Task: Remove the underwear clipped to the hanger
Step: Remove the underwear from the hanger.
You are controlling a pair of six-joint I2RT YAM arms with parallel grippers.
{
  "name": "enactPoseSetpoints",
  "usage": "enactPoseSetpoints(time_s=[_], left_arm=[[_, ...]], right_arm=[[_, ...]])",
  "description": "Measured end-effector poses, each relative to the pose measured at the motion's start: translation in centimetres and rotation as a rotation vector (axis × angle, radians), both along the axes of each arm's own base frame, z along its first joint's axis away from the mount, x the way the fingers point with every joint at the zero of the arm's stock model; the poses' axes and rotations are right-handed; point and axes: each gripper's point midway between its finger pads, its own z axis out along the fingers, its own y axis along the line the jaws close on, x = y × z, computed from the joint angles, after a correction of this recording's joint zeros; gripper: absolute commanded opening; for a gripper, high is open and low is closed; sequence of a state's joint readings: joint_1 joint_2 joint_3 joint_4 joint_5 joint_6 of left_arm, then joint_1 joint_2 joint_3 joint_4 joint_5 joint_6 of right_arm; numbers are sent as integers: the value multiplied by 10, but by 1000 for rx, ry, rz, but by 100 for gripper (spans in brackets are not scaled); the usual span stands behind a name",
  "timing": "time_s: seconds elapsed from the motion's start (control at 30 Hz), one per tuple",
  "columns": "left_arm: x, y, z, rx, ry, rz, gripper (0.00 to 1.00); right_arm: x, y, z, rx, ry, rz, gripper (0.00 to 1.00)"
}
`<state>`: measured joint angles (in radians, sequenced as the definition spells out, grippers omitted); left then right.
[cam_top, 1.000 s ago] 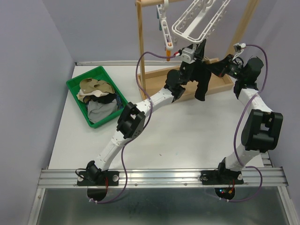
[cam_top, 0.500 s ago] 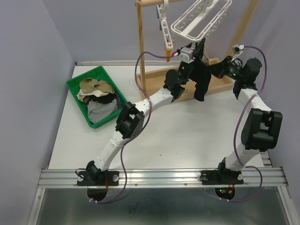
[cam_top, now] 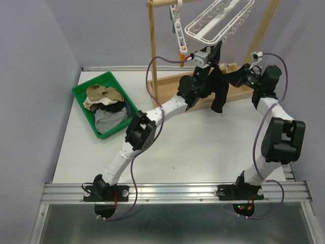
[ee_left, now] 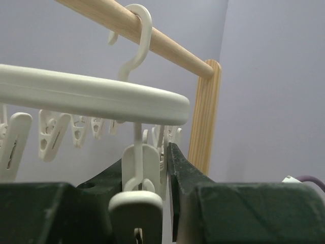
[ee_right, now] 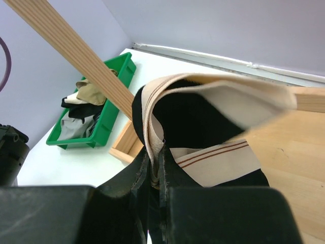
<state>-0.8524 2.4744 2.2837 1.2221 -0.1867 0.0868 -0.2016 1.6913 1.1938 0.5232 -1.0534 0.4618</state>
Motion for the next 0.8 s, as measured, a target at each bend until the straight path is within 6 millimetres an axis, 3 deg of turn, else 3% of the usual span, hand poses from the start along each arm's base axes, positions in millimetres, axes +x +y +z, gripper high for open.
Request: enactPoseSetpoints(time_s=[0.13, 0.43, 0.5, 0.8], left_arm=[[0, 2, -1, -5, 7, -4, 50], [-3, 11, -12, 11, 57, 4, 78], [-5, 14, -15, 19, 69, 6, 90], [-15, 29, -32, 78, 134, 20, 98]], right_arm=[[0, 0, -1, -3, -3, 0, 10], [-6, 1, -20, -6, 34, 0, 10], [-7, 1, -24, -7, 42, 0, 11], [-18, 2, -35, -29, 52, 2, 11]])
